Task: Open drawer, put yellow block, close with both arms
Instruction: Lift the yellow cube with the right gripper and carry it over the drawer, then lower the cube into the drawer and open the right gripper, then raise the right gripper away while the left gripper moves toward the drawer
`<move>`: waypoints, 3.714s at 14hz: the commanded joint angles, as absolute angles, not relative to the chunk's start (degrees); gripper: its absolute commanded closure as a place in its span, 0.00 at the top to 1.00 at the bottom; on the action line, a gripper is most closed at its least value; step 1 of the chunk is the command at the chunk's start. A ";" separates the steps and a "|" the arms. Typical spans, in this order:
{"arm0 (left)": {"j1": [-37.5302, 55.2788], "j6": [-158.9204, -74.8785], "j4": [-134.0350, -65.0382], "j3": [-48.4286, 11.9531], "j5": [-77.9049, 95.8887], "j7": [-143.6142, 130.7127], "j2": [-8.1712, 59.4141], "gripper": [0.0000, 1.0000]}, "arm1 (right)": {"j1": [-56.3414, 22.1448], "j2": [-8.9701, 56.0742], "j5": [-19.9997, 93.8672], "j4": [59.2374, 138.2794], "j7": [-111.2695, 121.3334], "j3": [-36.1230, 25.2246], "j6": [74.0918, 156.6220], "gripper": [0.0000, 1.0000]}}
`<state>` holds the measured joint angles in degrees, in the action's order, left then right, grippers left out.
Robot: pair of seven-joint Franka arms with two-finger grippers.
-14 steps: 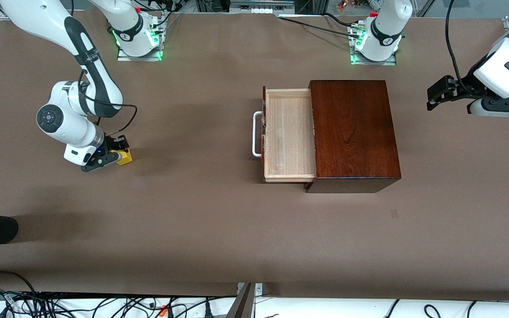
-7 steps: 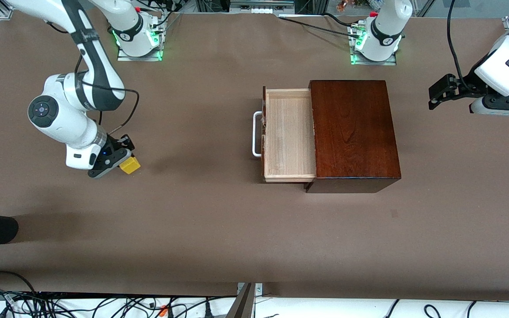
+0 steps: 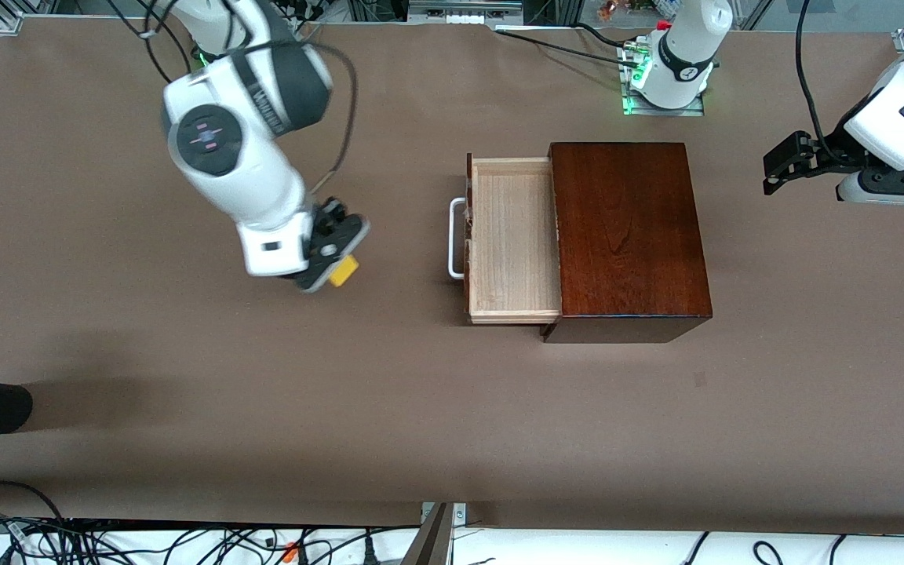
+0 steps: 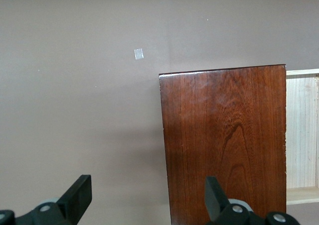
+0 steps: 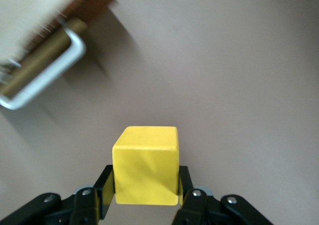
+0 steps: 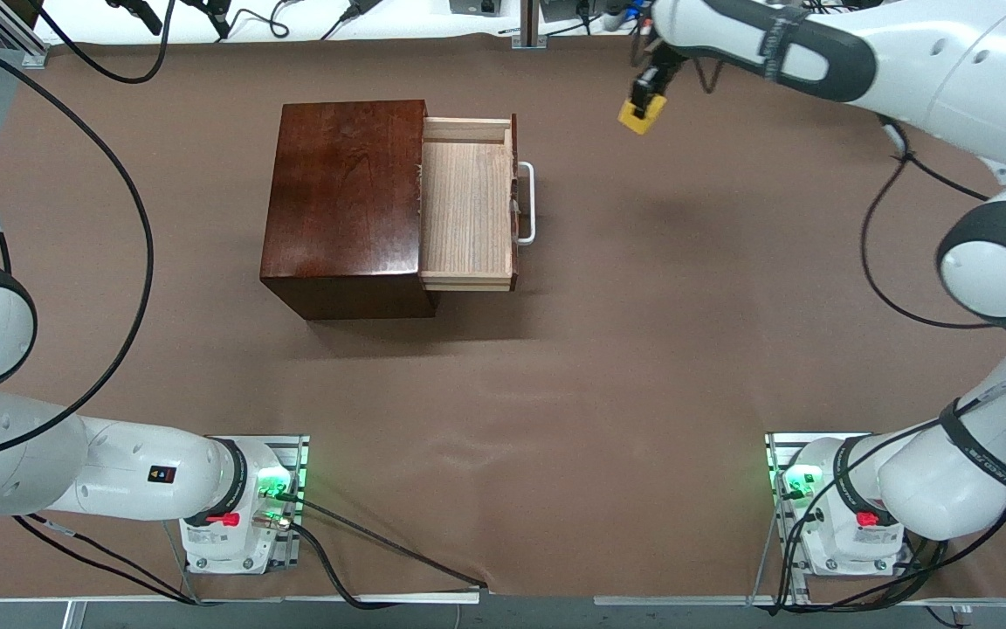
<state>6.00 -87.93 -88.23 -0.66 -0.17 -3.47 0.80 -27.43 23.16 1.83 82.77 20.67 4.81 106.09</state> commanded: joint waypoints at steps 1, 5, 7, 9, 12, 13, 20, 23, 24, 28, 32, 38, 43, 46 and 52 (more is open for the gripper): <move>6.06 -87.80 -88.24 -0.53 -0.97 -2.37 0.17 1.00 | -33.82 30.84 0.79 71.73 16.36 4.22 103.18 0.25; 6.06 -87.80 -88.15 -0.35 -0.53 -2.37 0.18 1.00 | -42.61 34.97 -2.18 68.83 11.71 3.78 108.45 0.25; 6.06 -87.80 -88.15 -0.53 -0.53 -2.46 0.18 1.00 | -45.69 37.43 -3.95 65.84 10.99 3.69 108.20 0.25; 6.06 -87.80 -88.15 -0.53 -0.53 -2.64 0.18 1.00 | -47.19 37.97 -4.48 64.60 10.38 3.60 107.93 0.25; 6.07 -87.80 -88.15 -0.53 -0.53 -2.64 0.18 1.00 | -50.44 38.49 -6.58 64.60 8.88 3.60 107.84 0.25; 6.06 -87.80 -88.15 -0.61 -0.44 -2.72 0.18 1.00 | -50.54 38.84 -6.85 64.60 9.05 3.69 107.84 0.27; 6.33 -87.63 -88.24 -0.70 -0.44 -3.08 0.18 1.00 | -51.68 43.68 -10.37 64.69 12.66 3.78 109.33 0.32; 6.33 -87.63 -88.24 -0.70 -0.44 -3.08 0.18 1.00 | -51.68 43.95 -10.37 64.51 12.66 3.78 110.74 0.32; 6.24 -87.63 -88.24 -0.70 -0.44 -3.08 0.18 1.00 | -51.77 43.77 -10.37 64.51 12.57 3.78 110.57 0.32; 6.24 -87.63 -88.24 -0.70 -0.44 -3.08 0.26 1.00 | -52.91 43.95 -10.55 64.86 13.01 3.69 112.32 0.32; 6.24 -87.63 -88.24 -0.70 -0.44 -3.08 0.26 1.00 | -52.82 45.09 -12.48 65.74 16.07 3.69 112.15 0.32; 6.24 -87.63 -88.24 -0.70 -0.44 -3.08 0.44 1.00 | -50.90 44.56 -12.31 65.74 22.49 3.52 111.62 0.51; 6.85 -87.71 -88.15 -0.70 -0.44 -3.08 0.44 1.00 | -50.27 43.34 -10.56 64.86 21.97 3.26 110.92 1.00; 6.86 -87.63 -88.15 -0.70 0.96 -3.25 0.35 1.00 | -47.56 39.48 -7.56 64.60 21.80 3.16 108.82 1.00; 7.91 -87.63 -87.36 -3.94 2.46 -3.16 1.58 1.00 | -32.55 28.14 -6.51 64.51 21.71 3.25 103.88 1.00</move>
<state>7.29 -87.93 -88.17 -2.14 1.28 -3.48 0.91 -38.29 31.58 -8.50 63.05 21.32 2.13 104.23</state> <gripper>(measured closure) 0.000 0.000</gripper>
